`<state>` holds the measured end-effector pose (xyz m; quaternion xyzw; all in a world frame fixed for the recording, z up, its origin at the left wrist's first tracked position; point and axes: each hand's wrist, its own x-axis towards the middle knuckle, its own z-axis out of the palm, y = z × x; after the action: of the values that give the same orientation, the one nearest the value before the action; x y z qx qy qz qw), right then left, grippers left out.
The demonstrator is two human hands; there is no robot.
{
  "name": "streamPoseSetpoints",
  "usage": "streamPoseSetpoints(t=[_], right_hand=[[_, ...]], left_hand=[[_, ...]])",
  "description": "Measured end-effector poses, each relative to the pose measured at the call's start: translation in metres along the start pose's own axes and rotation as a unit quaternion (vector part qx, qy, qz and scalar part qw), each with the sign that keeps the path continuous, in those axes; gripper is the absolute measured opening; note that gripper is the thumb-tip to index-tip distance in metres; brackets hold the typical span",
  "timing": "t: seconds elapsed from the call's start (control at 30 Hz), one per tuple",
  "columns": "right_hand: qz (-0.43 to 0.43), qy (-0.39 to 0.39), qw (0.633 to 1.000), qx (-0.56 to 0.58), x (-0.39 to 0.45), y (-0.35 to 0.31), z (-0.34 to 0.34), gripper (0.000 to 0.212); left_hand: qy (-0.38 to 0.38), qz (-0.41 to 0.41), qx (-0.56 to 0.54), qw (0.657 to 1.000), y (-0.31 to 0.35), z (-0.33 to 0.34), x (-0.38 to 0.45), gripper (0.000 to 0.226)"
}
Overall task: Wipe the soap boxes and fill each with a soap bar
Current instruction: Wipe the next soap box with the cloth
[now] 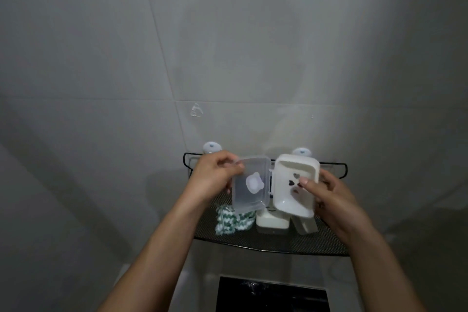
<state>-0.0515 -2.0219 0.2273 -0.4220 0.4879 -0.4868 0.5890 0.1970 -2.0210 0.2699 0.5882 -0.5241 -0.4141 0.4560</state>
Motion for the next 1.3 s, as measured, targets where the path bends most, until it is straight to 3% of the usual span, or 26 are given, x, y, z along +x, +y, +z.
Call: streamPoseSetpoints(t=[0.17,0.37,0.5,0.87,0.97,1.03,1.07,1.13,1.17,1.3], right_hand=[[0.022,0.037,0.999,0.034,0.000,0.011,-0.001,0.061],[0.118,-0.059,0.984,0.121,-0.002,0.018,0.006,0.044],[0.140,-0.103,0.965,0.195,-0.003,0.025,0.009,0.046],[0.105,-0.086,0.966,0.220,-0.006,0.022,0.013,0.036],[0.095,-0.065,0.971,0.211,-0.006,0.021,0.007,0.034],[0.090,-0.058,0.972,0.211,-0.006,0.020,0.002,0.030],[0.089,-0.057,0.972,0.210,-0.006,0.019,0.000,0.030],[0.089,-0.061,0.972,0.209,-0.007,0.017,-0.001,0.030],[0.089,-0.064,0.971,0.212,-0.008,0.016,-0.001,0.030],[0.097,-0.067,0.968,0.220,-0.009,0.014,0.000,0.031]], left_hand=[[-0.046,-0.144,-0.173,0.973,-0.019,-0.001,-0.009,0.002],[-0.104,-0.195,-0.305,0.926,-0.033,0.011,-0.025,0.017],[-0.124,-0.202,-0.328,0.914,-0.038,0.015,-0.031,0.024],[-0.143,-0.208,-0.312,0.916,-0.040,0.022,-0.034,0.020],[-0.158,-0.175,-0.229,0.944,-0.043,0.013,-0.032,0.031],[-0.134,-0.100,-0.034,0.985,-0.049,0.005,-0.025,0.036],[-0.106,-0.053,0.109,0.987,-0.053,0.002,-0.019,0.037],[-0.077,0.024,0.337,0.938,-0.060,0.003,-0.011,0.042],[-0.082,0.038,0.390,0.916,-0.063,0.007,-0.009,0.043],[-0.113,0.030,0.460,0.880,-0.079,0.025,-0.004,0.036]])
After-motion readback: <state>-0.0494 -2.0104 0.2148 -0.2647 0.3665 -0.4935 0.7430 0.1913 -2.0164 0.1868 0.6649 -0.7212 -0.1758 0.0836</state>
